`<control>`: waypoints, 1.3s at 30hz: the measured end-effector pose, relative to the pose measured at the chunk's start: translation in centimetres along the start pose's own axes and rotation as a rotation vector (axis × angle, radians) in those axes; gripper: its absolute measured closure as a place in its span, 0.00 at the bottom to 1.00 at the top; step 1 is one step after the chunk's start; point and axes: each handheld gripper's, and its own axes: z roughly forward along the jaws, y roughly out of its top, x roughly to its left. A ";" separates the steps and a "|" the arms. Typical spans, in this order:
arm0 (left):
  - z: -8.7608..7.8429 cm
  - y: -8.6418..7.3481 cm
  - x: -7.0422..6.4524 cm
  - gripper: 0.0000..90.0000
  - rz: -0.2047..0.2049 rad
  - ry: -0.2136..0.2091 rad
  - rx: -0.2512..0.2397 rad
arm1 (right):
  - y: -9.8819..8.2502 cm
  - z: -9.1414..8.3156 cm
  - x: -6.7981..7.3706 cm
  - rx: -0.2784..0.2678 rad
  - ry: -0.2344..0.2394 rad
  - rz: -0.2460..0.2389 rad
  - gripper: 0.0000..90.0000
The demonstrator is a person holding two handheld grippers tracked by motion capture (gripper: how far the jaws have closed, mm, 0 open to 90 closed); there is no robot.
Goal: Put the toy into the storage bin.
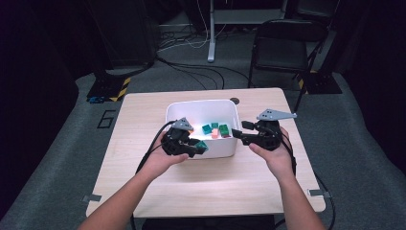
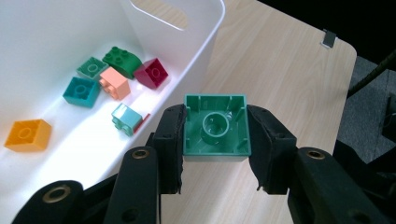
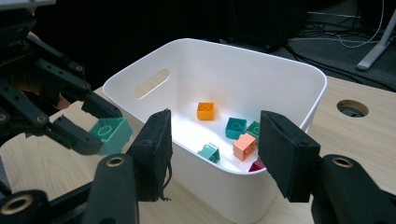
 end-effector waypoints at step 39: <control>4.0 7.3 6.1 0.65 -0.024 0.084 0.013 | 0.2 -0.9 -0.1 -0.022 -0.015 0.004 0.49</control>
